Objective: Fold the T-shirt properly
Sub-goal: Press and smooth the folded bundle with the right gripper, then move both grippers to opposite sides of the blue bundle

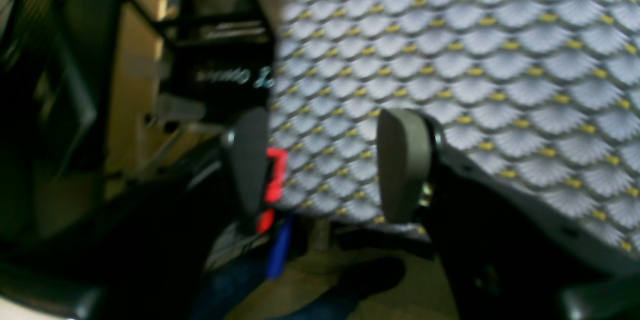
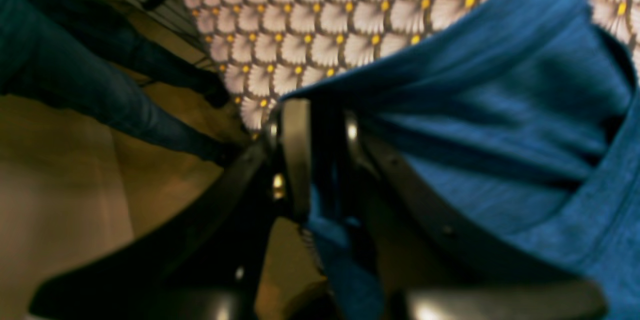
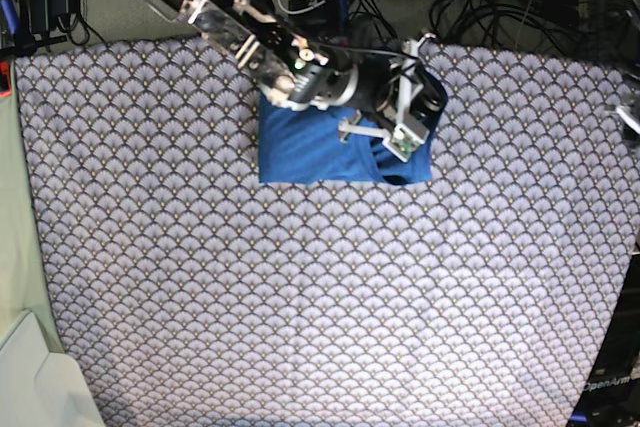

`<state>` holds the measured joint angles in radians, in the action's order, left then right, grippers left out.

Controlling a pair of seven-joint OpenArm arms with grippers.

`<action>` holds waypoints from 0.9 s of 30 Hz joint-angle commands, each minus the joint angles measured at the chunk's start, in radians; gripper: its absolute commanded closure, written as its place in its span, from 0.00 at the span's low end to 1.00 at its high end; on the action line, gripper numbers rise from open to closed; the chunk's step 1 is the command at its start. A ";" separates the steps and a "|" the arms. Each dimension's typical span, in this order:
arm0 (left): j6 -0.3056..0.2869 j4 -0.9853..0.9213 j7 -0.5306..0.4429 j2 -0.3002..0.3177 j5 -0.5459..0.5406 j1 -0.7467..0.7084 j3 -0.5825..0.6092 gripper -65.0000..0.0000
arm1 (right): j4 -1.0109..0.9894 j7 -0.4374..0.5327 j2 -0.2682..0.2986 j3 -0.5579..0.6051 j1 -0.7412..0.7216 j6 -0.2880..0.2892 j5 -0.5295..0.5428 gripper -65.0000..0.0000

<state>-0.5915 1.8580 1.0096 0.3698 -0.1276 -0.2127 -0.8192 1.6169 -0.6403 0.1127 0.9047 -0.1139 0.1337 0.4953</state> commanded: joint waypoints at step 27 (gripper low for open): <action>-0.005 0.041 -0.011 -0.283 0.006 0.089 0.509 0.35 | 0.331 -0.045 0.330 -0.456 0.217 0.007 0.015 0.83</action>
<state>-0.5961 1.8832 1.0134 0.0834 -0.1139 -0.1310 -0.3092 1.9282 -0.7223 0.4366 0.4538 0.1158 0.1341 0.5060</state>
